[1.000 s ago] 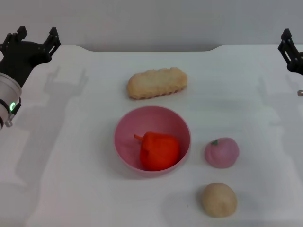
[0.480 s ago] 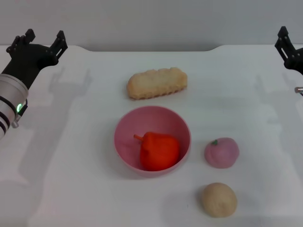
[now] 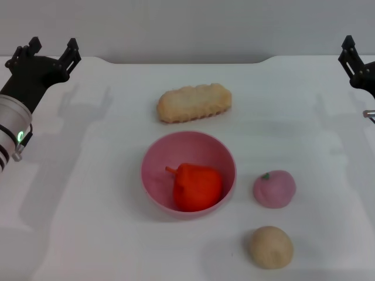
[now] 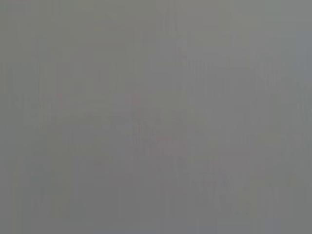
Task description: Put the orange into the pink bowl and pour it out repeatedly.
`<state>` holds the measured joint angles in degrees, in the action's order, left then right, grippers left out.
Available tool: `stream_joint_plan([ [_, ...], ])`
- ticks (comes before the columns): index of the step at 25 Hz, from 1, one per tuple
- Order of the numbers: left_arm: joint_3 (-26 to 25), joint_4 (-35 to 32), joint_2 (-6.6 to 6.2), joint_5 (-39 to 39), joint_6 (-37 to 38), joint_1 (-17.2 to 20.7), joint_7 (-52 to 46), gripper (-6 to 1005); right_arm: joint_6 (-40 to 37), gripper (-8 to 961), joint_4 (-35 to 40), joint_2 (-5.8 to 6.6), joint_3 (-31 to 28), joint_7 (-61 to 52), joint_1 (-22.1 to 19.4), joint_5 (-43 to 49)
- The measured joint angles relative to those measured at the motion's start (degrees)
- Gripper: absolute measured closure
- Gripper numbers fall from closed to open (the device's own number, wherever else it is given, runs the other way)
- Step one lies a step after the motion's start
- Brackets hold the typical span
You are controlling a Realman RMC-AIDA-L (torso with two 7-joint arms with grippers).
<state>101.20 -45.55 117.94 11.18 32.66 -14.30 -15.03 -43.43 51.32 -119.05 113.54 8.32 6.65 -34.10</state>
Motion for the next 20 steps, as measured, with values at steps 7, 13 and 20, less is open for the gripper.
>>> stream_joint_plan([
  [7,0.20,-0.10,0.02,0.03,0.62,0.75,-0.03,213,-0.20,167,-0.24,0.04,0.35,-1.30,0.09,0.10],
  [13,1.23,0.03,0.07,-0.11,2.48,1.05,-2.29,213,-0.36,167,-0.32,0.04,1.18,-1.33,-0.24,0.20],
  [20,2.97,0.00,0.04,-0.23,3.83,1.82,-2.90,213,-0.45,167,-0.46,-0.03,1.82,-1.36,-0.63,0.46],
])
